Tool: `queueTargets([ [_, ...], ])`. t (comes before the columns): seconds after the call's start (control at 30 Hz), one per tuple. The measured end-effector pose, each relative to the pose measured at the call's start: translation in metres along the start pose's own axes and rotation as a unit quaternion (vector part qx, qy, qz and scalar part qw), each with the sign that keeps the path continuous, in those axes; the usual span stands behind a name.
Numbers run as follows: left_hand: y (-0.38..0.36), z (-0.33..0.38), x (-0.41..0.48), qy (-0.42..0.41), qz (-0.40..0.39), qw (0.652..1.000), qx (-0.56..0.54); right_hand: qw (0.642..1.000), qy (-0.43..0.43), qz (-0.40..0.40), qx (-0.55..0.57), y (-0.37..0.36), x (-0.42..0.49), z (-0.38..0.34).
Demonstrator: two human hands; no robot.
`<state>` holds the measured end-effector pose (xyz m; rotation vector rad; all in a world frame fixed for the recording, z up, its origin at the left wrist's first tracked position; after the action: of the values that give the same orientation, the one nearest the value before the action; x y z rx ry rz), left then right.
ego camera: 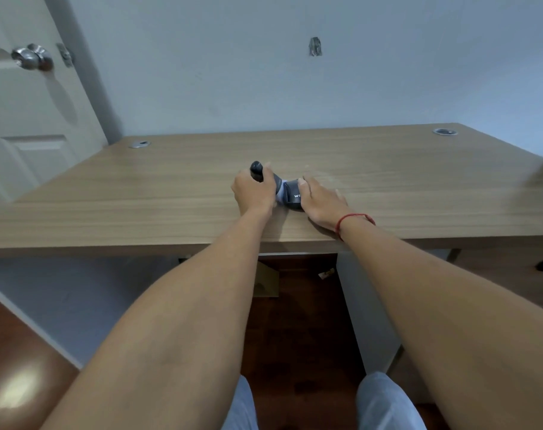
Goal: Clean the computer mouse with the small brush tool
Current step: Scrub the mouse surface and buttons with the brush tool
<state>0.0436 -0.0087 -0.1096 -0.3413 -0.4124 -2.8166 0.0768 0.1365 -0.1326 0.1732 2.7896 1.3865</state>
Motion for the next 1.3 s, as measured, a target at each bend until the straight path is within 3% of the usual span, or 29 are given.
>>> queueTargets([
  [0.43, 0.012, 0.019, -0.004, -0.078, 0.047, 0.996, 0.008, 0.999, -0.028, 0.033, -0.009, 0.001, -0.002, -0.003],
  [0.6, 0.008, 0.006, -0.010, -0.035, 0.006, 0.995, 0.089, 0.999, -0.030, 0.038, 0.001, 0.000, -0.003, -0.004],
  [0.73, 0.014, 0.027, 0.000, -0.066, 0.036, 0.997, 0.013, 0.999, -0.039, 0.030, 0.010, 0.002, -0.006, -0.004],
  [0.9, 0.008, 0.005, -0.002, -0.032, -0.013, 0.990, 0.135, 0.999, -0.035, 0.034, 0.008, 0.002, -0.008, -0.005],
  [1.07, 0.010, 0.026, 0.003, -0.046, 0.008, 0.999, 0.012, 0.999, -0.041, 0.029, 0.012, 0.001, -0.003, -0.003],
  [1.2, 0.005, 0.014, -0.004, -0.073, -0.030, 0.983, 0.164, 0.999, -0.034, 0.027, 0.023, 0.004, -0.011, -0.006],
  [1.3, 0.015, 0.024, 0.002, -0.083, 0.010, 0.992, 0.093, 0.998, -0.043, 0.022, 0.051, 0.008, -0.014, -0.006],
])
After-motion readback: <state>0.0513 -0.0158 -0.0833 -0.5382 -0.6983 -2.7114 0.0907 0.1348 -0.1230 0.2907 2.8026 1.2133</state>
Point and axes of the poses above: each hand's wrist, its own x-axis towards the middle knuckle, its own y-axis out of the back of the hand, z = x × y, the point moved 5 cm from there along x, towards the middle knuckle, and after that the axes turned 7 degrees about -z, right-handed, at the moved point
